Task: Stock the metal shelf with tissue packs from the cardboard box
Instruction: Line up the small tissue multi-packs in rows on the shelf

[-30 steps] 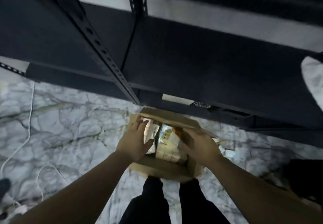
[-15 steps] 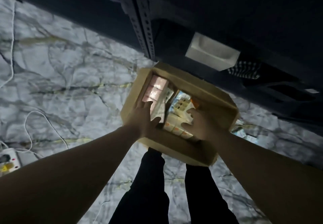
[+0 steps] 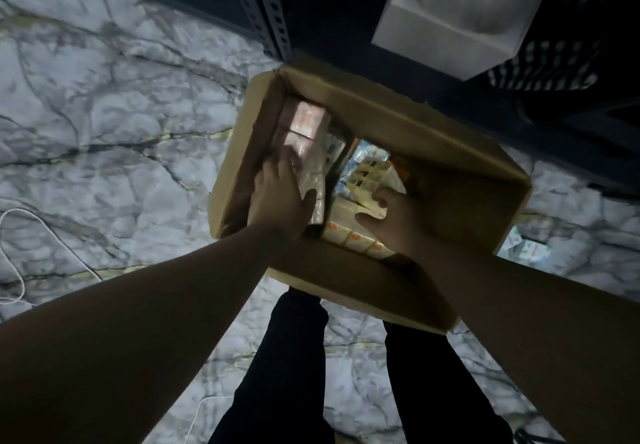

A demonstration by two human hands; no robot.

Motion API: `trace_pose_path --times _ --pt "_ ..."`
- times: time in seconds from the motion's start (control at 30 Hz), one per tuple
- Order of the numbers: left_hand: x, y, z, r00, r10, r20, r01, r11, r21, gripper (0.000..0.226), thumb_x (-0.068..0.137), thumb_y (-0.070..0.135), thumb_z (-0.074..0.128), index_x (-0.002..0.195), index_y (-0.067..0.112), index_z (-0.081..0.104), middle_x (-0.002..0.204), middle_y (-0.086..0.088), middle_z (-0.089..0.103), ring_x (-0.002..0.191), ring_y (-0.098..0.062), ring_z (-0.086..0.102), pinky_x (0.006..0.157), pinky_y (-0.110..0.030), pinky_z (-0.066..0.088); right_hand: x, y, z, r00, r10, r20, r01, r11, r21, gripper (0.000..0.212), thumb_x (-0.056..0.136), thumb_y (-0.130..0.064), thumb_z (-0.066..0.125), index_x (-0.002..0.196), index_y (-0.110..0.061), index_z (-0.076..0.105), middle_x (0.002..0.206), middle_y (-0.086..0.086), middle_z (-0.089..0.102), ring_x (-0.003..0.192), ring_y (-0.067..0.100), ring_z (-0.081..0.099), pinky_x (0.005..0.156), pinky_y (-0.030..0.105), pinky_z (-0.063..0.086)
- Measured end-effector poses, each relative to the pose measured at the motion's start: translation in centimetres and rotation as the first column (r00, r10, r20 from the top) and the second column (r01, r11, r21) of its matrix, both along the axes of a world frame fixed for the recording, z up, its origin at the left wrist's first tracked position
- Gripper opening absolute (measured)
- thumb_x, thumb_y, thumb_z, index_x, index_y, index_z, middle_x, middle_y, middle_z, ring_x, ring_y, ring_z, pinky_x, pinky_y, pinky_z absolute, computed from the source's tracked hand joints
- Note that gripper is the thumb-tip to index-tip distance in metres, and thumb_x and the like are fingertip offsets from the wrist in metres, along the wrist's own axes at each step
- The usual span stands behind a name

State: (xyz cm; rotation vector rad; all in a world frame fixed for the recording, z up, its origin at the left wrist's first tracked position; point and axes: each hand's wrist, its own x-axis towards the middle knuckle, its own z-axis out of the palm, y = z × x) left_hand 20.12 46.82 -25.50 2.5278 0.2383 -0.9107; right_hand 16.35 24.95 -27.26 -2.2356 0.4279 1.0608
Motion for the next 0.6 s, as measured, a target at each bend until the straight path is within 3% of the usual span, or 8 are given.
trace_pose_path --times 0.13,0.23,0.33,0.4,0.5,0.6 --pt "0.1 -1.2 -1.9 0.993 0.031 0.112 -0.042 0.995 0.094 0.092 0.092 0.048 0.067 0.162 0.015 0.017 0.148 -0.016 0.035 0.136 -0.037 0.036 0.109 -0.056 0.037 -0.9 -0.6 -2.6 0.97 -0.143 0.196 0.158 0.986 -0.063 0.052 0.082 -0.04 0.085 0.124 -0.019 0.063 0.129 0.007 0.063 0.124 0.029 0.057 0.099 0.039 0.048" --pt "0.3 -2.2 -3.0 0.978 0.054 0.201 -0.078 0.991 0.113 0.08 0.08 0.048 0.076 0.144 0.019 0.039 0.143 -0.015 0.038 0.13 -0.038 0.039 0.108 -0.057 0.04 -0.7 -1.0 -4.2 0.966 -0.113 0.234 0.153 0.976 -0.158 0.085 0.076 -0.052 0.086 0.144 -0.022 0.045 0.143 0.008 0.049 0.129 0.03 0.047 0.102 0.045 0.047" --pt "1.1 -2.5 -3.9 0.973 0.201 0.114 -0.197 0.979 -0.047 0.088 0.071 0.043 0.086 0.141 0.021 0.036 0.145 -0.011 0.04 0.132 -0.037 0.045 0.106 -0.055 0.045 0.0 -0.9 -6.2 0.975 -0.123 0.186 0.153 0.976 -0.154 0.104 0.069 -0.047 0.092 0.151 -0.027 0.031 0.151 0.009 0.045 0.133 0.033 0.047 0.104 0.05 0.048" --pt "1.3 -2.6 -4.0 0.972 0.221 0.077 -0.211 0.97 -0.118 0.092 0.072 0.04 0.086 0.144 0.022 0.031 0.14 -0.007 0.045 0.127 -0.034 0.052 0.098 -0.051 0.05 0.5 -0.6 -6.9 0.975 -0.15 0.165 0.177 0.97 -0.168 0.102 0.069 -0.04 0.093 0.149 -0.031 0.029 0.147 0.009 0.05 0.129 0.035 0.053 0.098 0.049 0.052" --pt "1.2 -2.7 -2.8 0.967 0.25 0.041 -0.242 0.961 -0.131 0.07 0.081 0.034 0.08 0.135 0.023 0.037 0.129 -0.003 0.057 0.116 -0.029 0.06 0.081 -0.039 0.046 0.9 -0.7 -6.2 0.968 -0.111 0.227 0.162 0.962 -0.219 0.085 0.072 -0.034 0.09 0.14 -0.028 0.039 0.139 0.007 0.056 0.127 0.032 0.053 0.098 0.048 0.051" --pt "0.7 -2.5 -0.1 0.974 0.226 0.027 -0.22 0.965 -0.143 0.066 0.077 0.033 0.079 0.132 0.023 0.043 0.124 -0.003 0.062 0.111 -0.029 0.062 0.079 -0.035 0.043 0.4 -1.6 -3.2 0.928 -0.182 0.325 0.238 0.961 -0.141 0.087 0.069 -0.034 0.093 0.14 -0.026 0.043 0.14 0.003 0.056 0.129 0.026 0.051 0.098 0.049 0.052"
